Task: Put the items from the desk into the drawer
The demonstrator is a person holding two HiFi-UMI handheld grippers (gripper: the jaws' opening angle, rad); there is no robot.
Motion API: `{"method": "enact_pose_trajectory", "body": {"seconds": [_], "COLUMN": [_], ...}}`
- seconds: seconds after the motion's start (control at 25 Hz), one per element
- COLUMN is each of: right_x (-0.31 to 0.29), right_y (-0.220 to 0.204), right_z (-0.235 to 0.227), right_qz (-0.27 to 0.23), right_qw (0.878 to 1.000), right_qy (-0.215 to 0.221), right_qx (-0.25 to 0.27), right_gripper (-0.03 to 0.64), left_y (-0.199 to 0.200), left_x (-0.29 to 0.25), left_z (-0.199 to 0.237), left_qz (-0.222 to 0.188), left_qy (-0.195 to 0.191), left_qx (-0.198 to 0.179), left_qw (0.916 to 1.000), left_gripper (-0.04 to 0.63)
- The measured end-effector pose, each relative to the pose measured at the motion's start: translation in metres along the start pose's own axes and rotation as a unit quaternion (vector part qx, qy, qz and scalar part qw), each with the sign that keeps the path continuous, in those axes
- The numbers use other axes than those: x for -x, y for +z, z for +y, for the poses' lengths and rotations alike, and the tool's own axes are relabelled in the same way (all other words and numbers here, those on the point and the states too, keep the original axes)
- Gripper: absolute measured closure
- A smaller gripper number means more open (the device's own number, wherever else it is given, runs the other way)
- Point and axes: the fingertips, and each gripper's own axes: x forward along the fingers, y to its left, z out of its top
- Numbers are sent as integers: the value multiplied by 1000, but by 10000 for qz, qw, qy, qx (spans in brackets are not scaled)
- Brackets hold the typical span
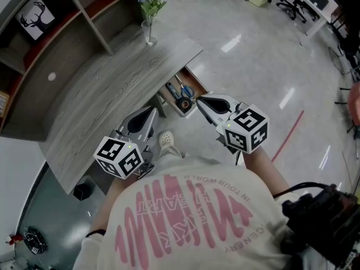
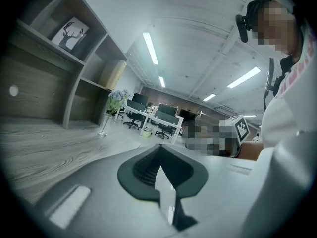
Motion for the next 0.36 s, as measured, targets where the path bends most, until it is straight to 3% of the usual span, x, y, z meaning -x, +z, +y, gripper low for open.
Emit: {"method": "enact_pose_trajectory", "body": {"seconds": [0.36], "right_x": [-4], "right_y": [-4], "right_z": [0], "right_qz": [118], "right_qw": [9999], "right_qy": [43], "right_qx": [41], "right_gripper": [612], "left_y": [-1], "left_x": [-4], "left_z": [2], "left_qz": [46], "left_qy": [-13], "left_qx": [36], "left_qw": [10000], "left_gripper": [575]}}
